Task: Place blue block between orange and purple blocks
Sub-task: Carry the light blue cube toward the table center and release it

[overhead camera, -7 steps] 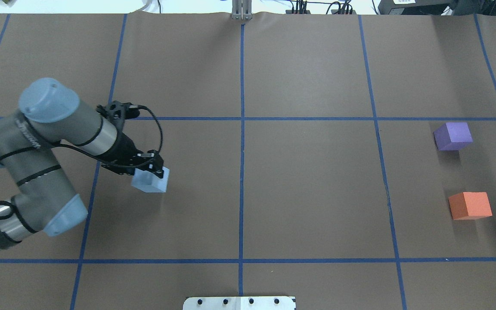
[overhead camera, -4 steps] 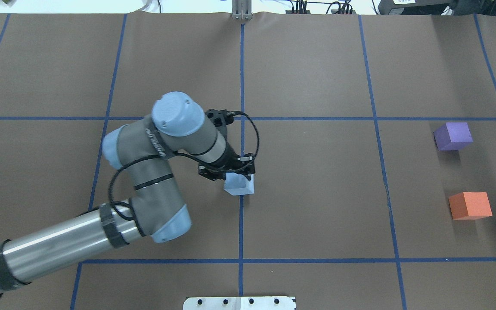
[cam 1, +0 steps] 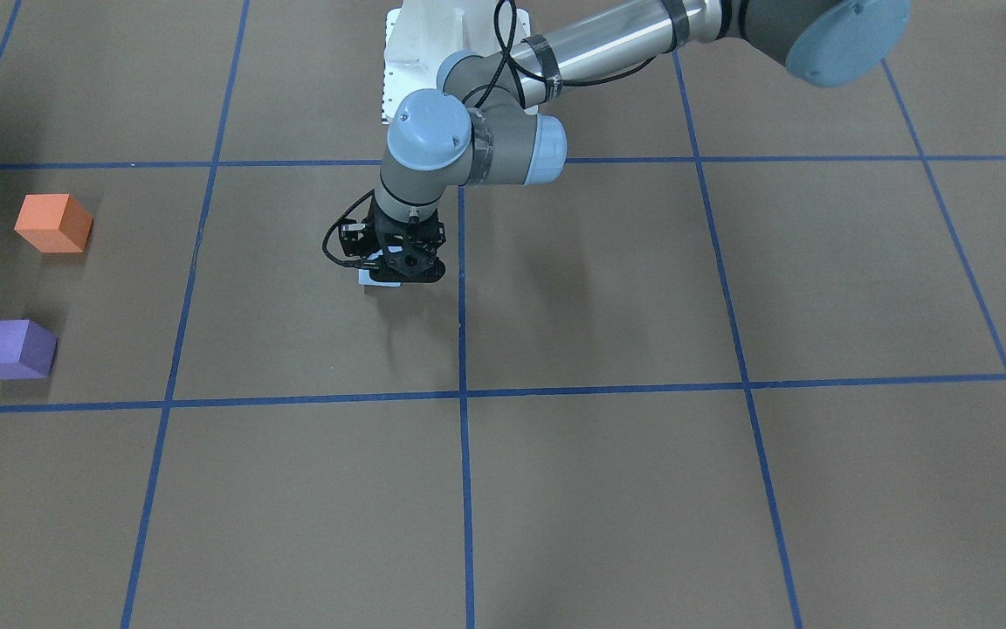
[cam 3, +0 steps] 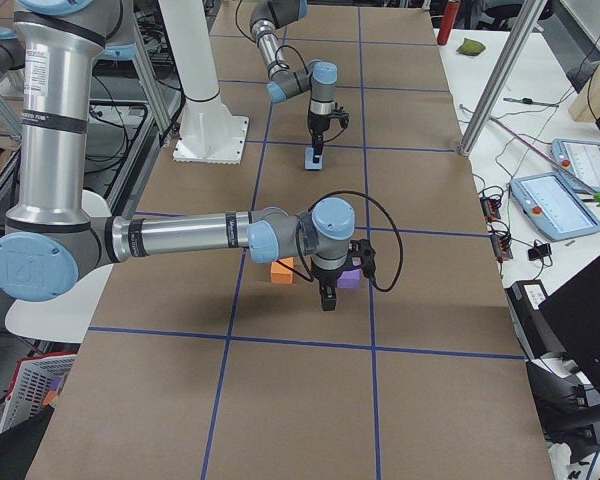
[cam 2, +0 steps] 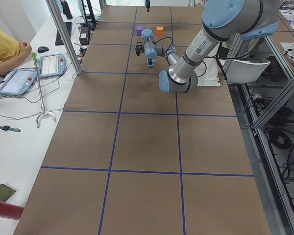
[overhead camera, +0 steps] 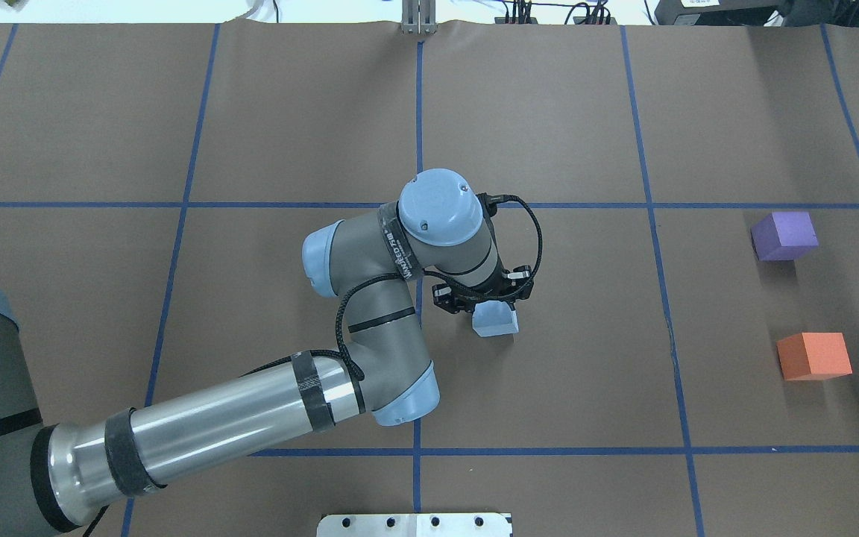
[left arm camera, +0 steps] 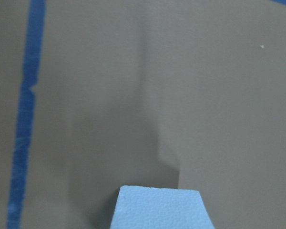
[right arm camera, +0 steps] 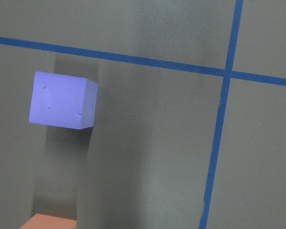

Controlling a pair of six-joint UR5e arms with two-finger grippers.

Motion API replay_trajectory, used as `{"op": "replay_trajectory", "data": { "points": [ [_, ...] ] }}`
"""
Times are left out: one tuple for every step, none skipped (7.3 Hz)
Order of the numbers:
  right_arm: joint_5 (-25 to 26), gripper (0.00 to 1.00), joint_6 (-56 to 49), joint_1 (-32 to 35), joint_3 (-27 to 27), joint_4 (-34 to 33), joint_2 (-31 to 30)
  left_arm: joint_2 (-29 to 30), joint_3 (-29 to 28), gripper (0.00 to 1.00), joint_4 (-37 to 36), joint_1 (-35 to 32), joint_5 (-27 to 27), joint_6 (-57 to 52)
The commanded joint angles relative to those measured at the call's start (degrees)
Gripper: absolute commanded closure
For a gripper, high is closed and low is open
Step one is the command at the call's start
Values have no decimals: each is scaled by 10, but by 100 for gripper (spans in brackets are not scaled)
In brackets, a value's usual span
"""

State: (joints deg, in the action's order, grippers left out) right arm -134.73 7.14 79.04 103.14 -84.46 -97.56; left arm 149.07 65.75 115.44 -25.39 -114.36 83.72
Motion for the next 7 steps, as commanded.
{"op": "replay_trajectory", "data": {
  "points": [
    [-1,0,1,0,0,0,0,11,-9,89,0,3,7,0],
    [-1,0,1,0,0,0,0,11,-9,68,0,4,7,0],
    [-5,0,1,0,0,0,0,10,-9,14,0,5,8,0],
    [-4,0,-3,0,0,2,0,11,-7,0,-2,5,8,4],
    [-9,0,-4,0,1,3,0,11,-2,0,-1,3,8,19],
    [-11,0,-5,-2,0,9,0,10,14,0,-2,-7,8,21],
    [-10,0,-5,-2,1,10,1,-10,62,0,-18,-24,5,22]
  ]
}}
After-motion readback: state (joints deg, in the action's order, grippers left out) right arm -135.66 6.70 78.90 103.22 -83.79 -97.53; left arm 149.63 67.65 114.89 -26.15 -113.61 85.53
